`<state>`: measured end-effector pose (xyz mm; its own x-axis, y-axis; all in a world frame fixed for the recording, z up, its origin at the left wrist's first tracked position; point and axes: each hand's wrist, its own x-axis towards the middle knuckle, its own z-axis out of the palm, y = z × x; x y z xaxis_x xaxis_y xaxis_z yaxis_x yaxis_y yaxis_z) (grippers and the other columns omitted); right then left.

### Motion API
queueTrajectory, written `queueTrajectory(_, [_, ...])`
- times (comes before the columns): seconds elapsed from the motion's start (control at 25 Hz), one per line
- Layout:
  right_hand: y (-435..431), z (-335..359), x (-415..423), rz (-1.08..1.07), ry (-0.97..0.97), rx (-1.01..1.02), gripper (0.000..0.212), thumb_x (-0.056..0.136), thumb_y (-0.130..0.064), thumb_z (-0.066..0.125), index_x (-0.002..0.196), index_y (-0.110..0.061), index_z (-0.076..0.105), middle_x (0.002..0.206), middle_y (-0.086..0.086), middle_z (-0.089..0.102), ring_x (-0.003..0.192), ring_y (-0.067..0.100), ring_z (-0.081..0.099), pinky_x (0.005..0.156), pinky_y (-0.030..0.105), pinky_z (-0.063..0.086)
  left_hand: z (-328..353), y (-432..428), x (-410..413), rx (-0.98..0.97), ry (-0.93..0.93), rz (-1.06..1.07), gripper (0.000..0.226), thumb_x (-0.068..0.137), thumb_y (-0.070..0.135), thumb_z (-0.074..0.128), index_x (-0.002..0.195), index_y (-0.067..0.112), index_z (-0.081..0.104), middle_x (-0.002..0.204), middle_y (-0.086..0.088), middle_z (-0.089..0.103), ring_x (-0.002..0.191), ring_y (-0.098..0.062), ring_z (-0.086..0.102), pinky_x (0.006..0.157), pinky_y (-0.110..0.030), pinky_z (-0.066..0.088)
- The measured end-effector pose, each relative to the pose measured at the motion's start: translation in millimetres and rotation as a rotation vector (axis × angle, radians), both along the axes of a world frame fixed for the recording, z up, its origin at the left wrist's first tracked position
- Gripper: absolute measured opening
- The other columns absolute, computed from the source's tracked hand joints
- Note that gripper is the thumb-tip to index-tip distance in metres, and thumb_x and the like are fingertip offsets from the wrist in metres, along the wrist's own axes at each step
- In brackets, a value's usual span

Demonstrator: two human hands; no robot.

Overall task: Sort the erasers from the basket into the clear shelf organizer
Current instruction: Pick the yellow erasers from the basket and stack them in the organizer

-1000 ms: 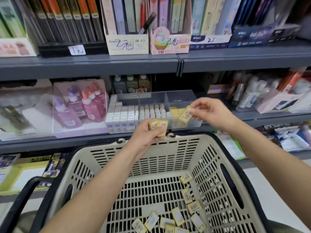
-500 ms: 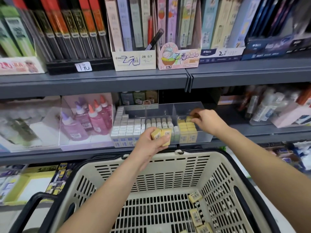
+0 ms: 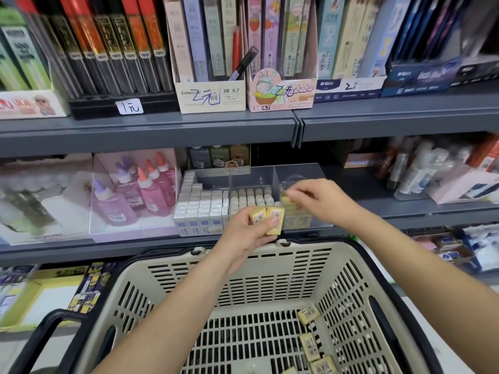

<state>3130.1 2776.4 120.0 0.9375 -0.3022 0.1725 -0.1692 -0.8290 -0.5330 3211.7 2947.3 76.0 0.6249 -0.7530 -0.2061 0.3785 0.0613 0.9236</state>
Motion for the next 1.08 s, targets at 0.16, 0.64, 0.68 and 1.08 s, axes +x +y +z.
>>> queueTrajectory(0.16, [17.5, 7.5, -14.0, 0.12, 0.057, 0.087, 0.018, 0.089, -0.022, 0.06, 0.103, -0.017, 0.07, 0.085, -0.012, 0.065, 0.082, 0.007, 0.061, 0.08, 0.023, 0.048, 7.2, -15.4, -14.7, 0.038, -0.033, -0.03, 0.017, 0.087, 0.014, 0.061, 0.103, 0.013, 0.056, 0.101, -0.008, 0.065, 0.088, -0.013, 0.066, 0.07, -0.022, 0.055])
queueTrajectory(0.64, [-51.2, -2.2, -13.1, -0.127, 0.264, -0.181, 0.014, 0.086, -0.032, 0.063, 0.095, -0.027, 0.072, 0.093, -0.006, 0.07, 0.093, 0.016, 0.062, 0.085, 0.033, 0.049, 6.4, -10.6, -11.7, 0.23, -0.361, 0.158, 0.017, 0.092, 0.025, 0.055, 0.107, 0.019, 0.06, 0.091, 0.003, 0.059, 0.079, -0.01, 0.051, 0.062, -0.019, 0.041])
queueTrajectory(0.68, [-51.7, -7.4, -13.2, -0.105, 0.279, -0.171, 0.015, 0.087, -0.032, 0.062, 0.097, -0.026, 0.072, 0.099, -0.006, 0.07, 0.097, 0.015, 0.061, 0.09, 0.034, 0.047, 5.7, -10.3, -11.6, 0.236, -0.361, 0.147, 0.019, 0.091, 0.026, 0.056, 0.108, 0.018, 0.061, 0.09, 0.003, 0.059, 0.078, -0.009, 0.051, 0.06, -0.019, 0.04])
queueTrajectory(1.08, [-54.3, -21.4, -14.9, -0.032, 0.428, -0.306, 0.032, 0.1, -0.039, 0.032, 0.114, -0.035, 0.06, 0.111, -0.011, 0.062, 0.117, 0.016, 0.042, 0.089, 0.034, 0.021, 5.7, -19.8, -18.0, 0.205, -0.296, 0.106, 0.018, 0.092, 0.019, 0.056, 0.11, 0.023, 0.057, 0.11, -0.006, 0.06, 0.096, -0.014, 0.06, 0.063, -0.021, 0.056])
